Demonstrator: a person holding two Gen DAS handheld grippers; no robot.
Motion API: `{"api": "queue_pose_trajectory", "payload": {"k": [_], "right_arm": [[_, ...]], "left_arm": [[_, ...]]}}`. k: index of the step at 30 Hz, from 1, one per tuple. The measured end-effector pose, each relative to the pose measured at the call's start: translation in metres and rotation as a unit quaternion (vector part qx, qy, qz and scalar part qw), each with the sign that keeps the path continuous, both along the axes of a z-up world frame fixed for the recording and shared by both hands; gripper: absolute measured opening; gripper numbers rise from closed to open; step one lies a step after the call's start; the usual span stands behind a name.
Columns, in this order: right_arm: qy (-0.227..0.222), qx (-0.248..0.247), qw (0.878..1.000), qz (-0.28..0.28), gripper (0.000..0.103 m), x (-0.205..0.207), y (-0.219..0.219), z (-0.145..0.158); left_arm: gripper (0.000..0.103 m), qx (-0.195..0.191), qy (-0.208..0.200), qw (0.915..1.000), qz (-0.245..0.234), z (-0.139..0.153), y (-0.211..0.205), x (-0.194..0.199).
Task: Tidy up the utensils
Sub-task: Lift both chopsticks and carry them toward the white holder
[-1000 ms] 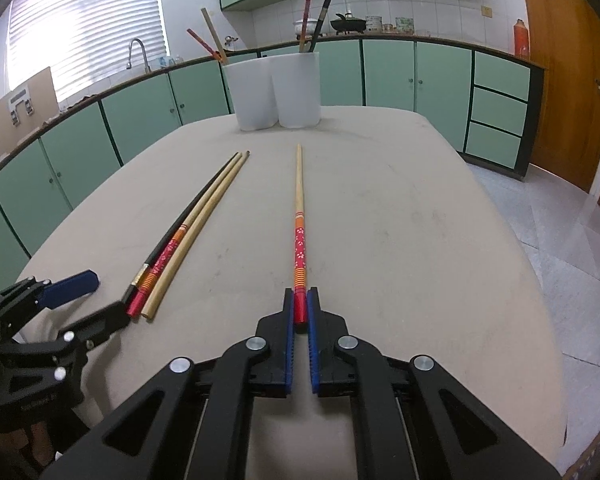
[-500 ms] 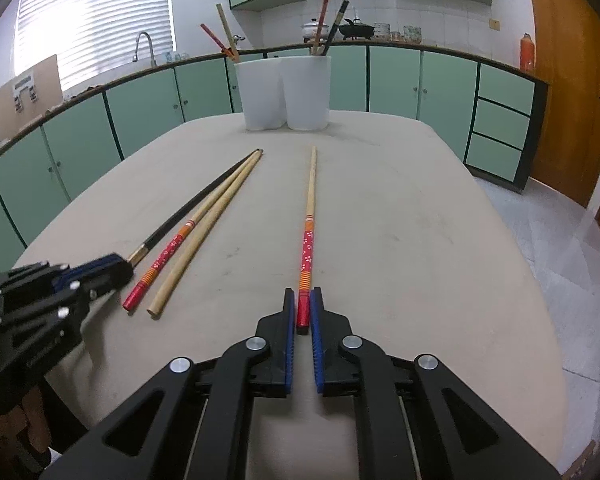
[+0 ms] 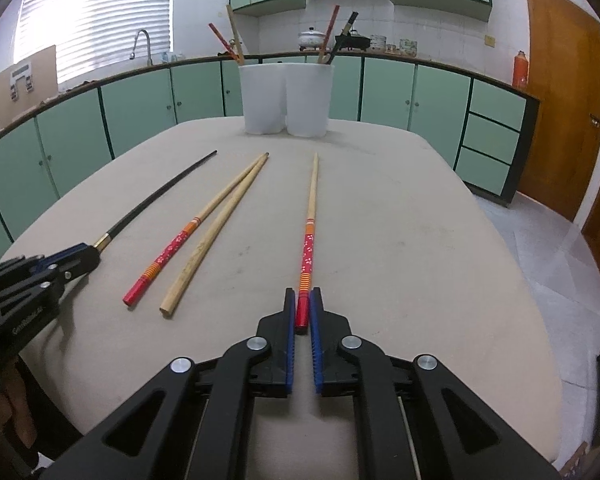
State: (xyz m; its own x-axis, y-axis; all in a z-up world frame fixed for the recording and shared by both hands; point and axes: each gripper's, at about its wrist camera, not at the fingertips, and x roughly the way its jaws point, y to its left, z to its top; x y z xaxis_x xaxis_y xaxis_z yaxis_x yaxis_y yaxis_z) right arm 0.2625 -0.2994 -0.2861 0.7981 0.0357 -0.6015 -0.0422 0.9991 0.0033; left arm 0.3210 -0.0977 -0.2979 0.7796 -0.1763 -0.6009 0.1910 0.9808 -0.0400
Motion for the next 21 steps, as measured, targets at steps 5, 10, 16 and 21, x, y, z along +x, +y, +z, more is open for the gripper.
{"api": "queue_pose_trajectory", "payload": {"k": [5,10,16,21], "right_arm": [[0.007,0.003,1.000,0.006,0.007,0.001,-0.001,0.004],[0.012,0.015,1.000,0.004,0.006,-0.006,-0.001,0.023],[0.013,0.037,0.999,0.002,0.006,-0.014,-0.005,0.061],[0.011,0.039,0.999,0.007,0.006,-0.010,-0.009,0.095]], "left_arm": [[0.006,-0.014,0.009,0.9998,-0.007,0.003,0.004,0.005],[0.006,-0.029,0.015,0.9994,-0.008,0.029,0.008,0.002],[0.006,-0.033,0.001,0.9994,-0.012,0.064,0.013,-0.007],[0.006,-0.035,-0.004,0.9993,-0.012,0.086,0.018,-0.006]]}}
